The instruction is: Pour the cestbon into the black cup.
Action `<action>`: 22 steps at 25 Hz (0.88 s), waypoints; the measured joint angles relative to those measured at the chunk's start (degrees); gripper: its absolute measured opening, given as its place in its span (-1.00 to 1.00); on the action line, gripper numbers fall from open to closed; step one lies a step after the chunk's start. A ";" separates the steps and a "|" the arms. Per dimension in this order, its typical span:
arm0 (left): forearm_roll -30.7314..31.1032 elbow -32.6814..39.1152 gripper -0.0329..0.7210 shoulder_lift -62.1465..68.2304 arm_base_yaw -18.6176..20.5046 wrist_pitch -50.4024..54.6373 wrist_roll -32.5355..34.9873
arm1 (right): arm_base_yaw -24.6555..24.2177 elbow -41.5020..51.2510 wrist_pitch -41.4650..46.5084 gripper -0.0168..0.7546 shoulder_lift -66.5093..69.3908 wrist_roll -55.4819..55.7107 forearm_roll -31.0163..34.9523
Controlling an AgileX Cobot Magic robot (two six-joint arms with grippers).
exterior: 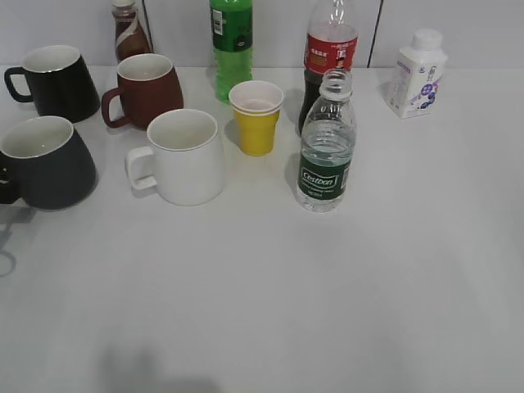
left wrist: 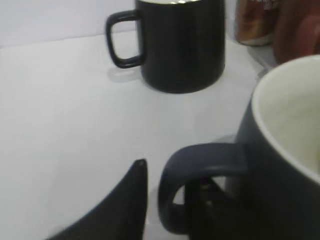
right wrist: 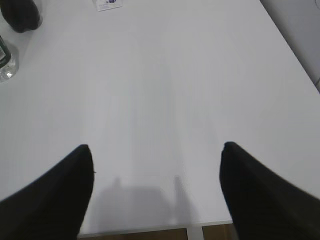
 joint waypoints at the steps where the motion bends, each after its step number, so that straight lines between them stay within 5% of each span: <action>1: 1.11 -0.44 -0.56 0.07 0.41 0.38 0.00 | 0.00 0.00 0.00 0.57 0.00 -0.73 0.49; 5: 2.74 -0.61 -0.78 -0.01 0.80 1.12 0.38 | 0.00 -0.56 -1.83 0.56 1.99 -8.88 5.18; 10: 3.38 -0.55 -0.78 -1.83 0.82 2.41 0.63 | 0.00 -1.29 -24.31 0.51 12.54 -26.70 19.20; 15: 3.56 0.00 -0.78 -7.78 0.82 3.89 0.63 | 0.00 -1.29 -42.98 0.48 26.37 -54.11 48.62; 20: 4.29 0.10 -0.78 -13.64 0.82 8.24 0.63 | 0.00 -1.29 -42.24 0.34 35.35 -84.81 83.29; 22: 4.35 0.14 -0.78 -15.28 0.82 9.45 0.63 | 0.00 -1.29 -36.57 0.29 37.44 -91.77 89.93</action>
